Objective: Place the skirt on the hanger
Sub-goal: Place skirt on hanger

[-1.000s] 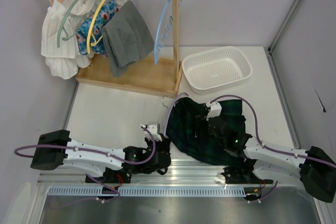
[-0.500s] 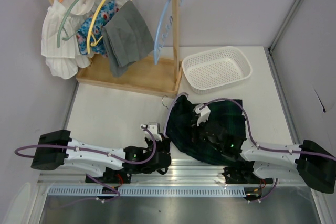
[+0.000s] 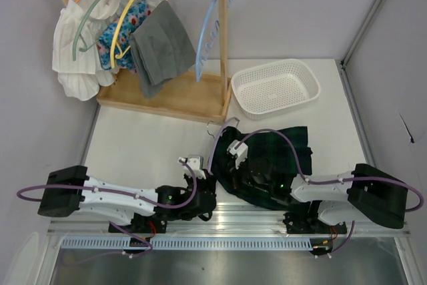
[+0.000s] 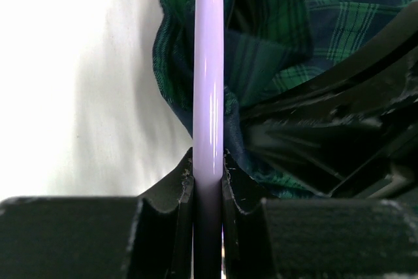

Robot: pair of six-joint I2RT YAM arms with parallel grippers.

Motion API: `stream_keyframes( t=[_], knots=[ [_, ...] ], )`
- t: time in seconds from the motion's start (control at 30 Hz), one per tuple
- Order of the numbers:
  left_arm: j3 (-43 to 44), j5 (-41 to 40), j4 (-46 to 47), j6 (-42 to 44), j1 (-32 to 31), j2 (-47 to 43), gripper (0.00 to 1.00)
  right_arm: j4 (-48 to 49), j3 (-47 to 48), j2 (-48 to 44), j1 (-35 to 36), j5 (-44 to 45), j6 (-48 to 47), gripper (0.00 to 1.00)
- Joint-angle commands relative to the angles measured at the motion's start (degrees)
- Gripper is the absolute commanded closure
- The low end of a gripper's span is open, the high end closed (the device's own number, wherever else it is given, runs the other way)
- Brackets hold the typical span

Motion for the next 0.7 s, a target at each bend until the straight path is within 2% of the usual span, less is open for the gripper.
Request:
stream_keyframes(
  t=[0.0, 0.13, 0.3, 0.47, 0.53, 0.67],
  knots=[
    [-0.7, -1.6, 6.1, 3.8, 0.3, -3.6, 1.00, 7.6, 3.8, 2.1, 1.8, -7.8, -1.9, 1.00],
    [-3.3, -0.7, 10.7, 9.3, 0.3, -5.7, 1.00, 8.4, 4.9, 2.2, 3.0, -10.4, -1.7, 1.00],
    [-4.5, -0.6, 6.8, 9.2, 0.3, -7.2, 1.00, 6.6, 4.8, -1.1, 3.4, -11.1, -1.4, 1.00],
    [-6.5, 0.5, 6.1, 14.3, 0.0, -9.0, 1.00, 4.8, 1.9, -4.1, 3.1, -7.5, -0.9, 1.00],
    [-7.4, 1.6, 11.1, 18.1, -0.1, -9.3, 1.00, 6.9, 0.5, -5.6, 2.6, -6.0, 1.1, 0.97],
    [-9.3, 3.2, 16.8, 22.9, -0.4, -7.6, 1.00, 13.6, -0.2, -2.6, 0.4, -7.5, 3.6, 0.99]
  ],
)
